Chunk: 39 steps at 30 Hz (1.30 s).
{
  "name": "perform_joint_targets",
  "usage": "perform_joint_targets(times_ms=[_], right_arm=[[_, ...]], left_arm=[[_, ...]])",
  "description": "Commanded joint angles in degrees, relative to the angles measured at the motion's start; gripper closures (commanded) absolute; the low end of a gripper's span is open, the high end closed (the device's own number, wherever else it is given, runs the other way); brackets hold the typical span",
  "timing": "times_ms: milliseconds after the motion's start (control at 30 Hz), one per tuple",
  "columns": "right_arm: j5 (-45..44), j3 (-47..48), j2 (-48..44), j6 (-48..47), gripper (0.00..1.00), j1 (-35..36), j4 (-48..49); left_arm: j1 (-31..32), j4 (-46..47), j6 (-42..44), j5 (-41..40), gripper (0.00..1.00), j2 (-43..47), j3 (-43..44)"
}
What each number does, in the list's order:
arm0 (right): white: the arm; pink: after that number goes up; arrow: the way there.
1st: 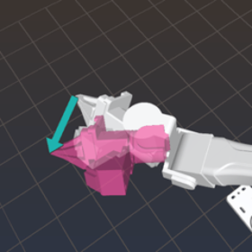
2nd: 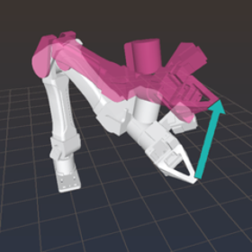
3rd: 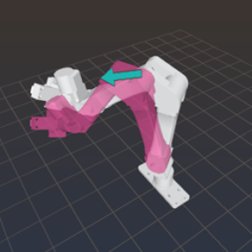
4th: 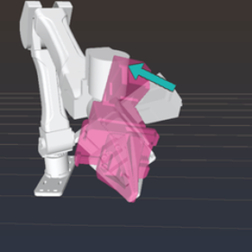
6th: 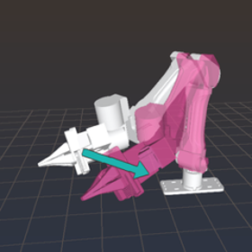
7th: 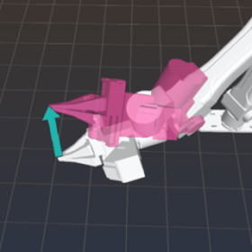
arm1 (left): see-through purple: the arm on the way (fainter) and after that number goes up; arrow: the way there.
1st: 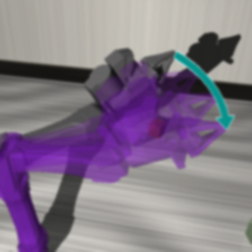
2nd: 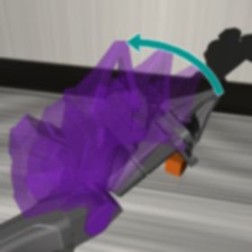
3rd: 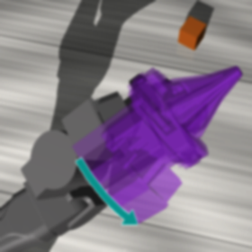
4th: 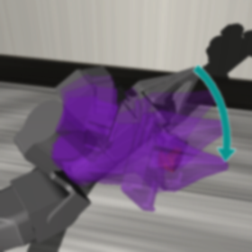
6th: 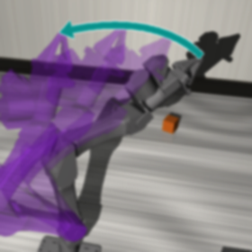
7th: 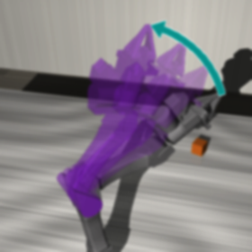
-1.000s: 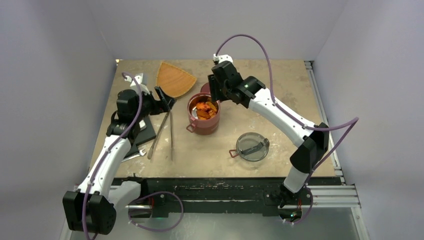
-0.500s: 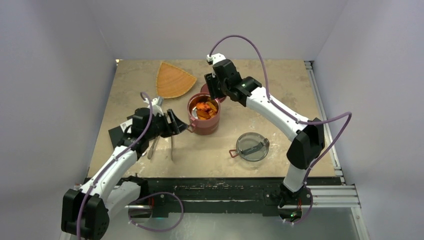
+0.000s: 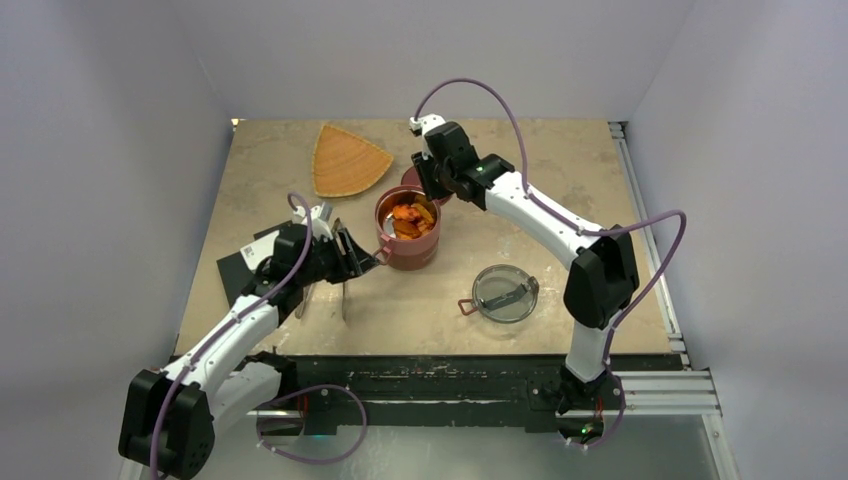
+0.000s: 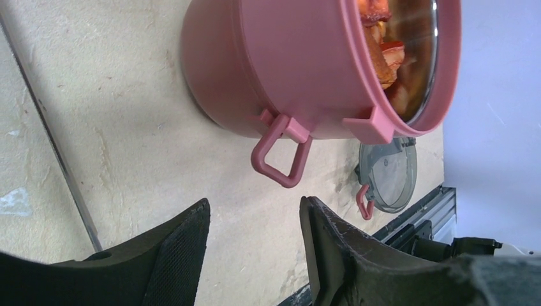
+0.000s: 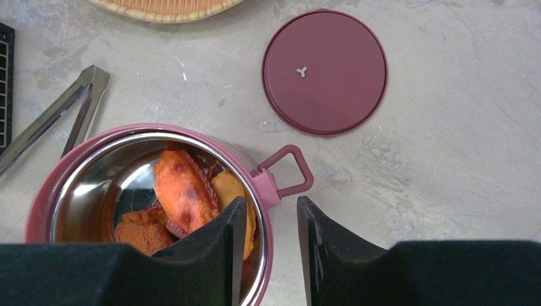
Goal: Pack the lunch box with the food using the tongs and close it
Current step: Close the fastener on the packing box.
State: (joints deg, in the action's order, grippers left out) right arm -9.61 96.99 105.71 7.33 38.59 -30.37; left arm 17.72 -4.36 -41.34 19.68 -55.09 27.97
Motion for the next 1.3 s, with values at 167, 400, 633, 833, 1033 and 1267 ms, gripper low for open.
perform_joint_targets(times_ms=[167,400,633,833,1033,1267], right_arm=[[1.7,-1.7,0.8,-1.5,0.68,-0.2,2.6],[1.1,-1.9,0.7,-0.5,0.80,-0.2,1.5],[0.1,-2.5,0.3,0.6,0.91,-0.2,0.3],[-0.6,-2.9,0.1,1.3,0.98,-0.2,-0.3],[-1.3,-3.0,-0.2,2.1,1.00,-0.2,-0.7],[-2.0,-3.0,-0.7,3.2,1.00,-0.2,-1.3]], left_arm=[[0.2,2.6,-0.8,-1.7,0.50,-0.6,-1.1],[0.2,3.5,-1.2,-1.9,0.53,-1.4,-1.2],[0.2,5.0,-1.1,-2.2,0.54,-1.7,-1.2],[0.2,6.2,-1.1,-2.4,0.55,-2.3,-1.1],[0.2,6.4,-1.0,-2.8,0.55,-2.5,-0.9],[0.2,6.2,-1.0,-3.5,0.56,-2.3,-0.7]])
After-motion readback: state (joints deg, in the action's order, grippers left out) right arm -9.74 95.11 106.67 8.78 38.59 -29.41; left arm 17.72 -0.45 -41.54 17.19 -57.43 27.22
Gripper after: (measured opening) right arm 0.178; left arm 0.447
